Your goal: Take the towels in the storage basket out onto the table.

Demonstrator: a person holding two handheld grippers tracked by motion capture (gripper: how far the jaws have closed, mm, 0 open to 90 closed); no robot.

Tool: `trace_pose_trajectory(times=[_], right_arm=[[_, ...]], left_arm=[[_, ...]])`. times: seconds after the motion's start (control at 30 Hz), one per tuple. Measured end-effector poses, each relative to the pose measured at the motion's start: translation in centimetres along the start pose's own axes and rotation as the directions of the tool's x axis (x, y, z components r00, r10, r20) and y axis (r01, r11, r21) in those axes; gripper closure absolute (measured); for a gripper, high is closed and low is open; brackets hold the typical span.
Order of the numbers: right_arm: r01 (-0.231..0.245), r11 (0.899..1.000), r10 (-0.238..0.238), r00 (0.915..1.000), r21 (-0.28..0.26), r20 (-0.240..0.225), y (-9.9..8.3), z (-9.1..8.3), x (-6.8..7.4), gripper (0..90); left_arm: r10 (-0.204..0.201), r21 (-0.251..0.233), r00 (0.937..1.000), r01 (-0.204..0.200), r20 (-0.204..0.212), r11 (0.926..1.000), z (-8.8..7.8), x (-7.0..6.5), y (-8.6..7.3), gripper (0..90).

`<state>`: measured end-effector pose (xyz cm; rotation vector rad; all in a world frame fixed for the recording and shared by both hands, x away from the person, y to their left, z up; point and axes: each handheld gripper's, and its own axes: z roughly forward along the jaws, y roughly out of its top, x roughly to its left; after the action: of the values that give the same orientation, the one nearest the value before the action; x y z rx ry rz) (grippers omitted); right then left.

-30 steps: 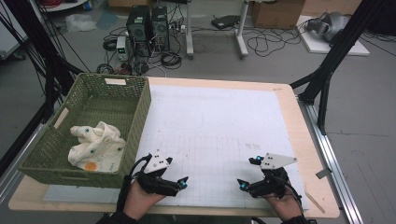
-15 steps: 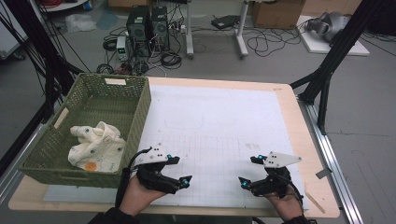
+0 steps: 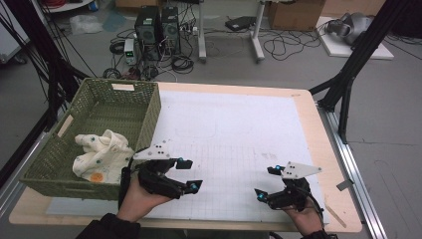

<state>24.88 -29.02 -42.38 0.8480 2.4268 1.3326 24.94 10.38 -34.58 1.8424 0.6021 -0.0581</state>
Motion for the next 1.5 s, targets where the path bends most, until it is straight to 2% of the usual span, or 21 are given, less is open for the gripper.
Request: trace_pose_trajectory(times=[0.2,0.37,0.5,0.57,0.8,1.13,1.27,1.5], right_arm=[[0.006,1.000,-0.006,1.0000,0.000,0.004,0.0,0.0,0.0,10.5],[0.001,1.000,-0.001,1.0000,0.004,0.001,0.0,0.1,0.0,10.5],[0.003,1.000,-0.003,1.0000,0.005,0.003,0.0,0.1,0.0,10.5],[0.000,1.000,0.000,1.0000,0.005,0.001,0.0,0.1,0.0,10.5],[0.007,1.000,-0.007,1.0000,0.006,0.000,0.0,0.2,-0.1,10.5],[0.005,1.000,-0.005,1.0000,0.012,0.002,0.0,0.3,0.0,10.5],[0.004,1.000,-0.004,1.0000,0.012,0.001,0.0,0.3,-0.1,10.5],[0.004,1.000,-0.004,1.0000,0.011,-0.002,0.1,0.3,-0.1,10.5]], left_arm=[[-0.020,-0.026,0.9992,0.021,0.036,0.9994,-2.0,0.5,1.4,25.4],[-0.031,-0.017,0.9985,0.032,0.044,0.9994,-3.9,1.2,2.3,27.2],[-0.045,-0.008,0.9984,0.046,0.033,0.9989,-5.6,1.7,3.1,28.1],[-0.055,-0.012,0.9974,0.056,0.045,0.9984,-6.4,2.2,3.3,28.1],[-0.122,-0.013,0.9919,0.123,0.036,0.9924,-9.3,4.7,3.7,28.3],[-0.162,-0.026,0.9866,0.162,-0.016,0.9865,-13.3,7.4,3.5,31.2],[-0.181,-0.013,0.9820,0.180,-0.055,0.9835,-14.3,8.4,2.9,31.0],[-0.207,-0.010,0.9752,0.207,-0.079,0.9783,-15.7,9.9,2.2,31.0]])
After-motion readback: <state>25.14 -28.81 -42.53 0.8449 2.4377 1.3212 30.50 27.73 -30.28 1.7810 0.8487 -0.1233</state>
